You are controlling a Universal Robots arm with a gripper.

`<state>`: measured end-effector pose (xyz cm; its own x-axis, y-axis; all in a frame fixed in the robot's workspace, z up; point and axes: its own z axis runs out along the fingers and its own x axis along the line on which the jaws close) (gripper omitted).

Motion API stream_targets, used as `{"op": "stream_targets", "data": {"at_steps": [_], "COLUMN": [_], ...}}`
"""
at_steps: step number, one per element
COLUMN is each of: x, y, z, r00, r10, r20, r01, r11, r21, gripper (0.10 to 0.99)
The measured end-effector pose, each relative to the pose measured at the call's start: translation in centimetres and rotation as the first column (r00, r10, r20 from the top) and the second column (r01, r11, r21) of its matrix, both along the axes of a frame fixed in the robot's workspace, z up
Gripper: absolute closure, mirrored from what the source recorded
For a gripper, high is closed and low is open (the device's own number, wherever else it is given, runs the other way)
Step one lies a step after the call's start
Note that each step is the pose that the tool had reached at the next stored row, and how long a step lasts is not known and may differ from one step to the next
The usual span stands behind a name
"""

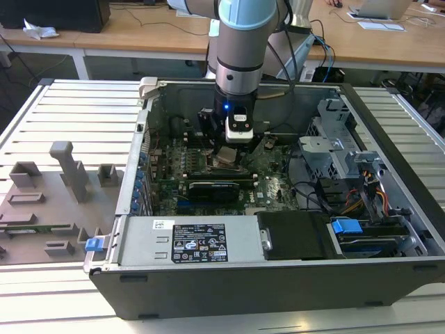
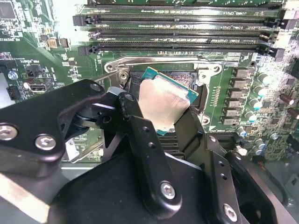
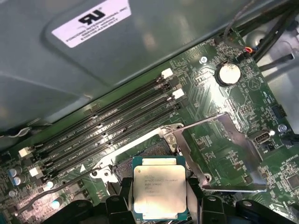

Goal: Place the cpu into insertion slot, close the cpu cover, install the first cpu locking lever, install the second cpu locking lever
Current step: 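Place the cpu into insertion slot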

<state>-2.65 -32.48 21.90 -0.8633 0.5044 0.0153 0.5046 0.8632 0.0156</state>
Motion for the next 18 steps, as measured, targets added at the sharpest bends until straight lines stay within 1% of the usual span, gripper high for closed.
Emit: {"op": "stream_targets", "data": {"at_steps": [5,9,13,18], "x": [0.0,0.0,0.0,0.0], "y": [0.0,0.0,0.0,0.0], "z": [-0.01,-0.01,-0.03,-0.03], "r00": [0.9991,0.9964,0.9892,0.982], "r10": [-0.043,-0.085,-0.146,-0.189], "r20": [0.0001,0.0002,0.0005,0.001], "r01": [0.043,0.085,0.146,0.189], "r11": [0.9991,0.9963,0.9892,0.9819], "r21": [-0.003,-0.005,-0.008,-0.011], "gripper": [0.545,0.545,0.545,0.545]}}
